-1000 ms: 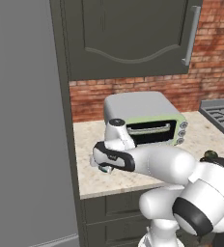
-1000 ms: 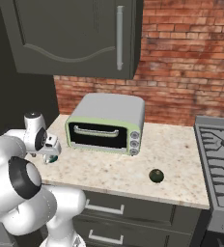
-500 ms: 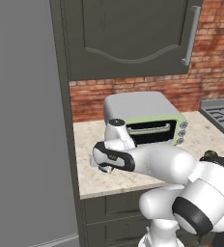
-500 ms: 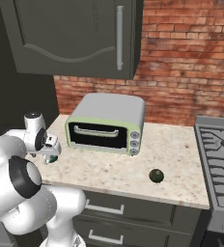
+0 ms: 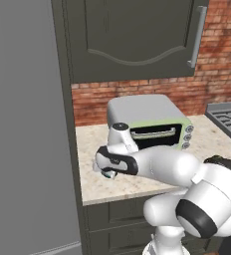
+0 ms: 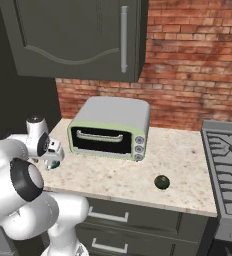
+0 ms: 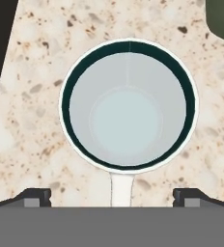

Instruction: Pick the mug from the counter and place it inside the microwave. Then close the microwave.

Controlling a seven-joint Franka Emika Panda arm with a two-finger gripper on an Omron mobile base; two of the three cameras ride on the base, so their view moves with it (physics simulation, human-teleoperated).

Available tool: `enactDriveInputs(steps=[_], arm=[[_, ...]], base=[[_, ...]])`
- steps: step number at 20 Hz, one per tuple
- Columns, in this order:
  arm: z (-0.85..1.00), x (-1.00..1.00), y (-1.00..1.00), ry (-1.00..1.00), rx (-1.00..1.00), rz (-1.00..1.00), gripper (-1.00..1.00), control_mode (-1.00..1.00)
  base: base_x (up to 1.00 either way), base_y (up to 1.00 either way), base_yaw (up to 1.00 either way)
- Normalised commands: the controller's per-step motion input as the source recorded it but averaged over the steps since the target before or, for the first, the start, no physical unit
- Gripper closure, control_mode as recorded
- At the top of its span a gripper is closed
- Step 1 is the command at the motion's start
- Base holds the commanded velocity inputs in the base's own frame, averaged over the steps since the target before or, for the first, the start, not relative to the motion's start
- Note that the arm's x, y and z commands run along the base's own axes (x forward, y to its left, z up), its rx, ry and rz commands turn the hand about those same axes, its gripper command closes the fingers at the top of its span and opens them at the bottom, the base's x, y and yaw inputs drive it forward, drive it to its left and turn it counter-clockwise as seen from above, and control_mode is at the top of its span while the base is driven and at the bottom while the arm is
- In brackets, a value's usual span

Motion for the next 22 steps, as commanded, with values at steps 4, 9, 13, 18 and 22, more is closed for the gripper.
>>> enactDriveInputs(steps=[4,9,13,18,22], arm=[[0.00,0.09,0.00,0.00,0.00,0.00,-1.00,-1.00],[-0.02,0.01,0.00,0.00,0.00,0.00,-1.00,-1.00],[-0.04,0.00,0.00,0.00,0.00,0.00,-1.00,-1.00],[-0.02,0.00,0.00,0.01,0.00,0.00,-1.00,-1.00],[-0.03,0.00,-0.03,0.01,0.00,0.00,-1.00,-1.00]], base=[[0.00,0.00,0.00],[0.00,0.00,0.00],[0.00,0.00,0.00],[0.00,0.00,0.00],[0.00,0.00,0.00]])
